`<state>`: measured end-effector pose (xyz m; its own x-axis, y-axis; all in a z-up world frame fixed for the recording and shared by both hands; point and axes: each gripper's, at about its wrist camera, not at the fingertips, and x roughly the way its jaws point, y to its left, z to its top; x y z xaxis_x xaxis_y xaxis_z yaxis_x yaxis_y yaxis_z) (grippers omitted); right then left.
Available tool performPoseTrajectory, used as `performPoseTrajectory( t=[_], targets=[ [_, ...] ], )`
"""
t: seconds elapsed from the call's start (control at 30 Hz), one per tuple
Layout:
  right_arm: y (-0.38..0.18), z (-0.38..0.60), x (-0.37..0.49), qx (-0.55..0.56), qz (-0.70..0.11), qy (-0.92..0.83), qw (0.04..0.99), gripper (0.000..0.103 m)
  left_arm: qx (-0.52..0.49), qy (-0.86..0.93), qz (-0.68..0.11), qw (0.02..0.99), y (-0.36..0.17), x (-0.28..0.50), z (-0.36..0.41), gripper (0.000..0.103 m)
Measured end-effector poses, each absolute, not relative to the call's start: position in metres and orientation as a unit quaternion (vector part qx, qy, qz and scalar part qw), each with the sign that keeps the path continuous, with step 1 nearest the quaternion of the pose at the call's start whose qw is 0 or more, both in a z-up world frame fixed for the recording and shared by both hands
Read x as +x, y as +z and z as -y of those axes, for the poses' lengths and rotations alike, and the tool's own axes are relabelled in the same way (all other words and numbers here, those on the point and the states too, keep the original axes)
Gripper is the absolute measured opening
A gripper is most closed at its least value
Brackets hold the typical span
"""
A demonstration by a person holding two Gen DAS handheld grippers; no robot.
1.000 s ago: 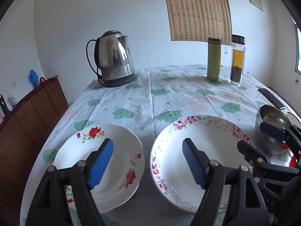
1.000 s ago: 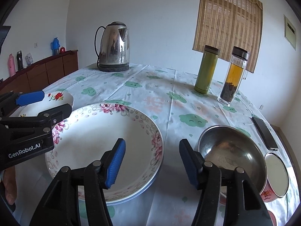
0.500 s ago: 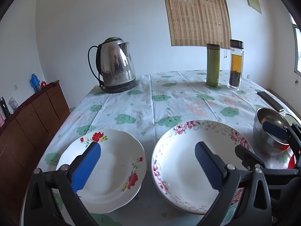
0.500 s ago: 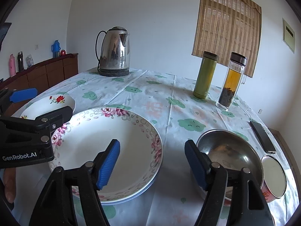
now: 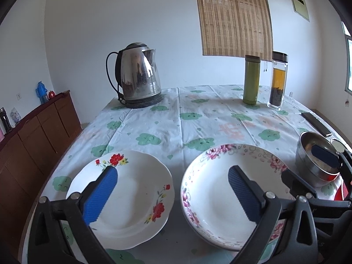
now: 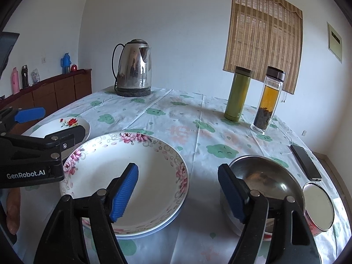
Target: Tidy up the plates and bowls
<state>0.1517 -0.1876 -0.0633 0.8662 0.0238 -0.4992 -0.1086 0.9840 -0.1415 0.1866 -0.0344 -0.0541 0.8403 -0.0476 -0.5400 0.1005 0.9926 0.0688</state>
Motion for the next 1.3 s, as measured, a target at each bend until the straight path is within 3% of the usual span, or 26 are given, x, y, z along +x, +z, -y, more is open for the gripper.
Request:
performPoseTrajectory(
  t=[0.67, 0.8, 0.93, 1.0, 1.13, 1.2, 1.3],
  targets=[
    [-0.037, 0.128, 0.144, -0.081, -0.238, 0.107, 0.962, 0.075, 0.048, 0.013, -0.283, 0.958, -0.040, 0.184, -0.055, 0.102],
    [-0.037, 0.107, 0.149, -0.081, -0.245, 0.125, 0.958, 0.063, 0.018, 0.019, -0.289, 0.957, -0.047, 0.187, -0.076, 0.102],
    [-0.040, 0.092, 0.159, -0.084, -0.250, 0.129, 0.956, 0.061, 0.008, 0.032, -0.301, 0.953, -0.052, 0.193, -0.088, 0.102],
    [-0.042, 0.086, 0.164, -0.080, -0.254, 0.130, 0.955, 0.054, 0.000, 0.036, -0.305, 0.952, -0.053, 0.196, -0.094, 0.102],
    [-0.048, 0.074, 0.178, -0.084, -0.270, 0.127, 0.951, 0.049, -0.009, 0.048, -0.316, 0.948, -0.058, 0.202, -0.103, 0.102],
    [-0.050, 0.067, 0.185, -0.088, -0.281, 0.129, 0.947, 0.037, -0.018, 0.054, -0.323, 0.945, -0.062, 0.207, -0.108, 0.102],
    [-0.054, 0.056, 0.199, -0.096, -0.304, 0.140, 0.937, 0.037, -0.036, 0.052, -0.345, 0.936, -0.070, 0.213, -0.116, 0.102]
  ],
)
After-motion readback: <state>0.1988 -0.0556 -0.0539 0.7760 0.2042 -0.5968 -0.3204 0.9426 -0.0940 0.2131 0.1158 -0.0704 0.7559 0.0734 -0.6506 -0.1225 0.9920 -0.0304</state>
